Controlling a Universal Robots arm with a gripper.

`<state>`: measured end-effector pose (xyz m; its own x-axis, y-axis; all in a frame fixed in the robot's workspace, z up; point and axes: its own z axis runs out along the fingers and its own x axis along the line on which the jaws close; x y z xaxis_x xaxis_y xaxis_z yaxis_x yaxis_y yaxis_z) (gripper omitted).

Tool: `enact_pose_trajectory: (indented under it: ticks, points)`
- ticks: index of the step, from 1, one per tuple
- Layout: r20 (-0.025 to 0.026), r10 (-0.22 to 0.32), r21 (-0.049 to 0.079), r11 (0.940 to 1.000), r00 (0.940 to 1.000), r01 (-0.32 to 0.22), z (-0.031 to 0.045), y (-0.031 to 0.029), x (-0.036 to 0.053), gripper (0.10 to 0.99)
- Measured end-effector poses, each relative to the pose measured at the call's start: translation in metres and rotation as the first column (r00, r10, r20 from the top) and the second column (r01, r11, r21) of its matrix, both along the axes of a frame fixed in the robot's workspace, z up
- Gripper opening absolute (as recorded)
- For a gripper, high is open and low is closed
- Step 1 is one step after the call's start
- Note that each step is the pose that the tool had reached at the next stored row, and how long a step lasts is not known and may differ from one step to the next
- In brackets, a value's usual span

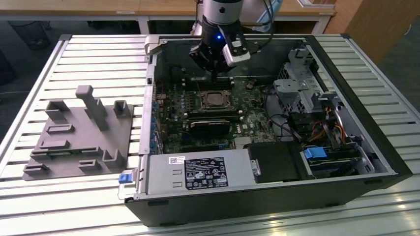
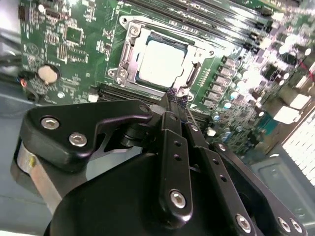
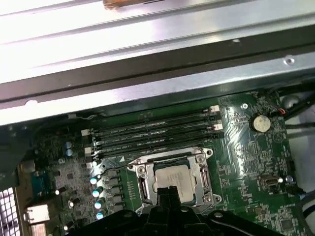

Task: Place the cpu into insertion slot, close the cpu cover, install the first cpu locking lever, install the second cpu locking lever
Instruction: 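Install the first cpu locking lever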

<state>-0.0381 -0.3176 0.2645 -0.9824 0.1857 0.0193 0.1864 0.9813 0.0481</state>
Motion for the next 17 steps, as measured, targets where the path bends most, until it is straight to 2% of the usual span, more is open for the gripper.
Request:
enact_pose_trajectory:
  ticks: [5,11,13,17]
  points:
    - [0.0000,0.089,0.000,0.9960,0.9960,-0.089,-0.0001,0.0000,0.0000,0.106]
    - [0.0003,0.184,0.000,0.9829,0.9829,-0.184,-0.0003,0.0000,-0.0002,0.106]
    - [0.0041,0.188,0.000,0.9823,0.9822,-0.188,-0.0004,0.0000,-0.0026,0.106]
    - [0.0183,0.187,-0.002,0.9823,0.9821,-0.187,-0.0004,0.0000,-0.0120,0.106]
